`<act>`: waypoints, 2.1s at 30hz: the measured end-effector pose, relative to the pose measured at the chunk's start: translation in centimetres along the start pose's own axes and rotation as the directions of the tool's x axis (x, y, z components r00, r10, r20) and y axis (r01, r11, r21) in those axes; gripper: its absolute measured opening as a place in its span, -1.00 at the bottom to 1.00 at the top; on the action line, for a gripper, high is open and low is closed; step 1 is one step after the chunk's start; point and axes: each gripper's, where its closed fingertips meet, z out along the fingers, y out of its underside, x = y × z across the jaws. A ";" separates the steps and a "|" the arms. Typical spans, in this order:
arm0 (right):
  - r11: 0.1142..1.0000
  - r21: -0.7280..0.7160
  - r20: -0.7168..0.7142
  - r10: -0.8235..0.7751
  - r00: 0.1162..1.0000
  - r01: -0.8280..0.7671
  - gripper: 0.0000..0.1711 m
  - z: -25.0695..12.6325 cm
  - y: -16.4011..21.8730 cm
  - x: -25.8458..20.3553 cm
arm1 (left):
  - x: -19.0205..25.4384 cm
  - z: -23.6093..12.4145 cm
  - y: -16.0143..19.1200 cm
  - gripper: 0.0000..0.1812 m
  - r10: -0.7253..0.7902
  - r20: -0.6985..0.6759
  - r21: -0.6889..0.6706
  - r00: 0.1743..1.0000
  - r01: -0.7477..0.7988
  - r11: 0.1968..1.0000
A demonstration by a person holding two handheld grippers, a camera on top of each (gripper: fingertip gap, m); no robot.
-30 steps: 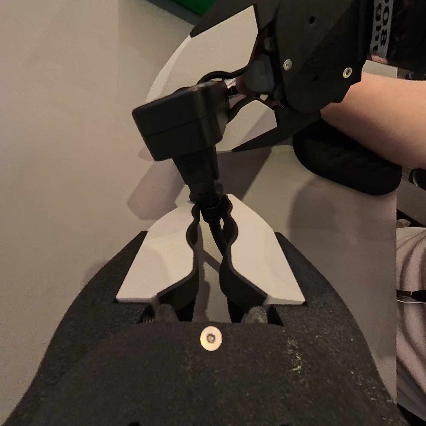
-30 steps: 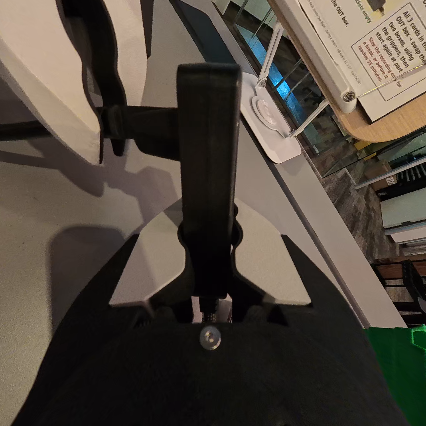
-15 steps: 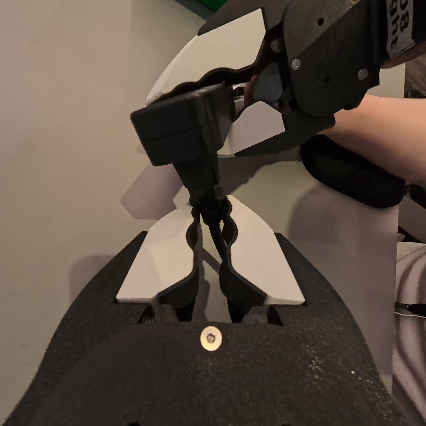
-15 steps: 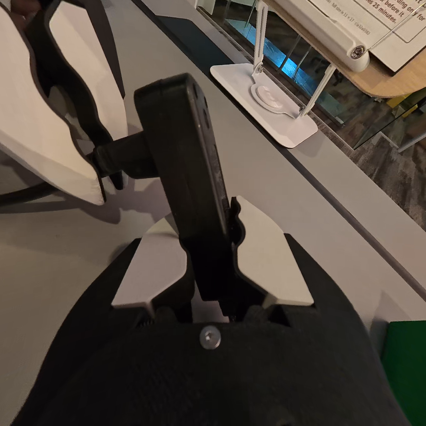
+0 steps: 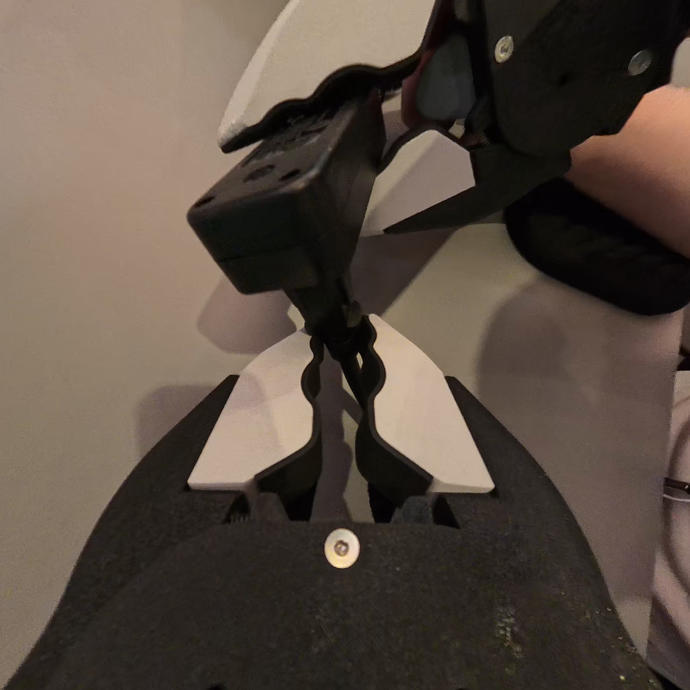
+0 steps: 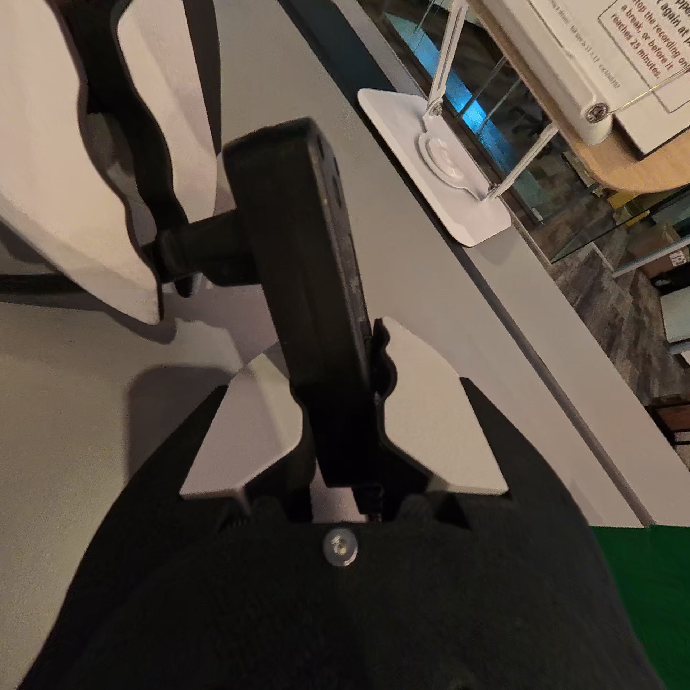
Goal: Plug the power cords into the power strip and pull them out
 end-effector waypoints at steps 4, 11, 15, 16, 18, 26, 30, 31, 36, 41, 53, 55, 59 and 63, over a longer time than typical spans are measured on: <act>0.999 0.046 0.015 0.016 1.000 -0.016 -0.62 -0.3 0.1 0.5 | 0.1 -1.2 -0.9 -0.80 0.006 -0.038 0.070 0.999 -0.003 0.998; 0.998 0.013 0.005 0.057 0.998 -0.057 -0.61 0.1 -0.2 0.0 | -0.1 -0.3 -0.2 -0.80 0.018 0.017 0.001 1.000 -0.018 1.000; 0.997 0.063 0.018 0.035 0.999 -0.036 -0.62 -0.3 -0.4 0.2 | 0.1 -1.7 -0.9 -0.80 0.028 -0.036 0.081 0.999 -0.025 0.996; 0.998 0.064 0.019 0.026 0.999 -0.028 -0.61 -0.3 -0.5 0.1 | 0.2 -1.7 -0.8 -0.80 0.035 -0.035 0.077 0.999 -0.032 0.997; 0.997 0.069 0.022 0.021 1.000 -0.022 -0.61 -0.4 -0.5 0.0 | 0.2 -1.9 -0.8 -0.80 0.019 -0.055 0.089 0.998 -0.014 0.996; 0.999 0.027 -0.016 0.030 0.999 -0.029 -0.62 -0.1 -0.4 0.3 | 0.0 -0.6 -0.7 -0.81 -0.037 -0.048 0.069 0.998 0.040 0.997; 0.999 0.047 -0.030 -0.006 1.000 0.007 -0.62 -0.5 -0.2 0.7 | 0.2 -1.4 -1.3 -0.81 -0.031 -0.084 0.125 0.996 0.041 0.991; 0.998 0.054 -0.026 -0.010 1.000 0.012 -0.61 -0.5 -0.3 0.7 | 0.2 -1.5 -1.3 -0.81 -0.033 -0.091 0.124 0.995 0.044 0.991; 0.999 0.035 -0.029 0.001 1.000 0.000 -0.62 -0.2 -0.6 0.3 | 0.0 -1.6 -0.8 -0.82 -0.065 -0.092 0.107 0.994 0.074 0.991; 0.999 0.032 -0.021 0.038 0.999 -0.037 -0.62 -0.1 -0.5 0.3 | 0.0 -1.0 -0.8 -0.81 -0.048 -0.074 0.086 0.996 0.055 0.995; 0.999 0.036 -0.044 0.028 0.999 -0.027 -0.63 -0.3 -0.7 0.5 | 0.8 -2.4 -2.3 -0.61 -0.136 -0.266 0.204 0.954 0.194 0.959; 0.999 0.035 -0.059 0.034 0.998 -0.032 -0.62 -0.5 -0.6 0.9 | 0.8 -2.1 -2.9 -0.56 -0.154 -0.287 0.226 0.945 0.223 0.948; 0.998 0.046 -0.082 0.037 0.996 -0.033 -0.62 -0.7 -0.8 1.3 | 0.6 -2.9 -3.4 -0.54 -0.161 -0.305 0.265 0.939 0.246 0.932; 0.999 0.038 -0.074 0.041 0.996 -0.038 -0.62 -0.5 -0.7 1.2 | -1.2 -3.8 -3.9 -0.51 -0.192 -0.211 0.333 0.958 0.255 0.908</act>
